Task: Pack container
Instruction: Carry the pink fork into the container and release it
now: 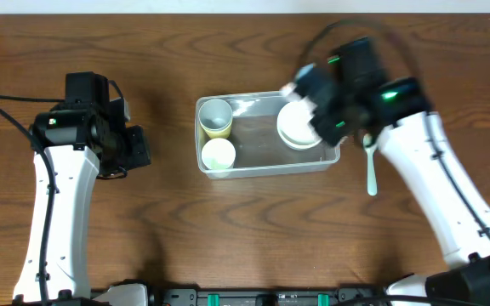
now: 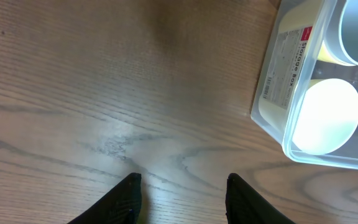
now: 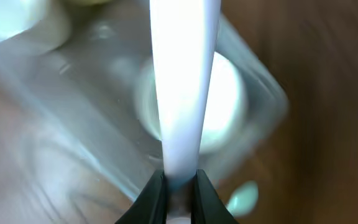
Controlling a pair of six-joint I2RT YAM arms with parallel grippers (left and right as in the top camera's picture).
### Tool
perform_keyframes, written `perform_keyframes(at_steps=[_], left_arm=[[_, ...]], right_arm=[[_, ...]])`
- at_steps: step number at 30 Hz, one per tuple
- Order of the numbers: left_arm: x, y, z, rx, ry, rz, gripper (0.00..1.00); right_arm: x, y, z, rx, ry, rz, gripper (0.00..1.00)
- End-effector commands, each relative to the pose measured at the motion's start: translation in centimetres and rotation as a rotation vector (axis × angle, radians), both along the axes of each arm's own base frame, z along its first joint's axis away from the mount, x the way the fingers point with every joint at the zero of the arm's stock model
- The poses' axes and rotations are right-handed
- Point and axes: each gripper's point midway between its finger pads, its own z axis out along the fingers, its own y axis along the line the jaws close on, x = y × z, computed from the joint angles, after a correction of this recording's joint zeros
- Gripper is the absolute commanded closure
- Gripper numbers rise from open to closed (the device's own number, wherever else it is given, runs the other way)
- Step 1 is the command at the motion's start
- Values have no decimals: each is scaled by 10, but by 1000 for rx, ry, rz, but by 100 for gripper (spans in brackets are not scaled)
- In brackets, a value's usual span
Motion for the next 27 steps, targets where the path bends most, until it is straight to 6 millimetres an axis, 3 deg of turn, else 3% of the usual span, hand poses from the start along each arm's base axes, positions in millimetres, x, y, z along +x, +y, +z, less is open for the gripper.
perform_keyframes(at_steps=[1,6,15,22,27], left_arm=[[-1,3,0,11,1,-10,55],[-1,3,0,11,1,-10,55],[-1,3,0,11,1,-10,55],[-1,3,0,11,1,-10,55],[-1,3,0,11,1,-10,55]], right_arm=[[-17,37,-2,-112,-98,404,99],[-27,69,-12,-129,-116,533,99],[-29,71,-64,-176,39,551,97],[-29,71,-83,-188,94,532,66],[-30,71,-83,-189,98,533,55]])
